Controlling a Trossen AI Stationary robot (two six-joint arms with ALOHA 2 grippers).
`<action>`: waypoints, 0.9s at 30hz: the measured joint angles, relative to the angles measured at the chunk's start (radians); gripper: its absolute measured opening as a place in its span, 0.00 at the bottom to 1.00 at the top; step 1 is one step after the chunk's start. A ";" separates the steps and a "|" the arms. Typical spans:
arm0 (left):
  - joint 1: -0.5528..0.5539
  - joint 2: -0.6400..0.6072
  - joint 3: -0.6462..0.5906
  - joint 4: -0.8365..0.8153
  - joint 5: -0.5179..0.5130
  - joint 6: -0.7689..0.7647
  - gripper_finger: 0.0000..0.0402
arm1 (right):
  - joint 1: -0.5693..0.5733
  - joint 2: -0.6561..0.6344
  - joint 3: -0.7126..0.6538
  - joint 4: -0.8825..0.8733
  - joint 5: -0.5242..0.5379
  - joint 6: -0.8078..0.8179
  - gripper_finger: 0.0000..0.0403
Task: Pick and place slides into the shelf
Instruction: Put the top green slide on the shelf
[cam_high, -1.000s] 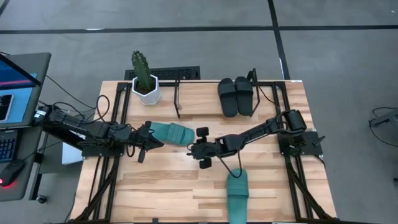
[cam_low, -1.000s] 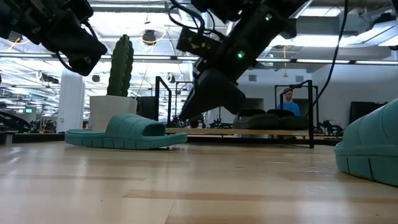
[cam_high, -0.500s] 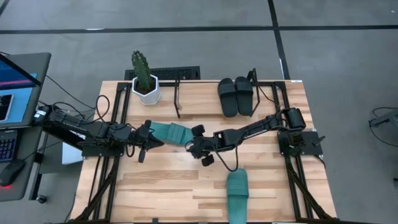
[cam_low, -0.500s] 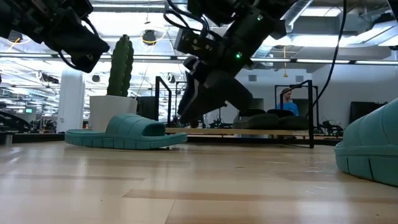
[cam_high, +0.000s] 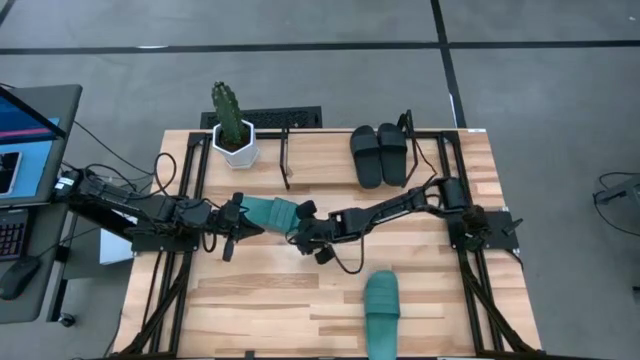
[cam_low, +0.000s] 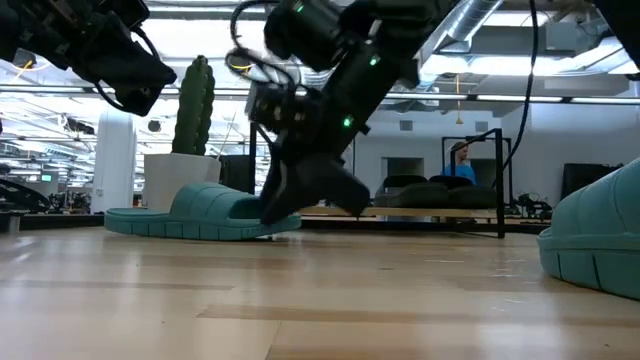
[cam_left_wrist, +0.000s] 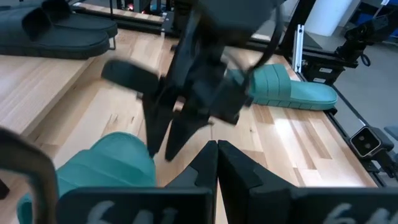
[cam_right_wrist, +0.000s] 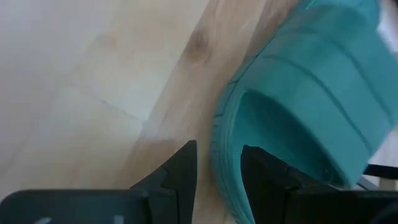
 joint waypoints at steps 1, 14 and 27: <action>0.000 0.000 0.000 0.003 0.001 0.000 0.00 | -0.003 0.014 0.014 -0.012 0.001 -0.001 0.28; 0.000 0.000 0.001 -0.016 0.003 -0.002 0.00 | -0.024 0.129 0.161 -0.199 0.050 0.040 0.19; 0.000 -0.001 0.001 -0.021 0.004 -0.014 0.00 | 0.067 0.092 0.236 -0.758 0.036 0.118 0.02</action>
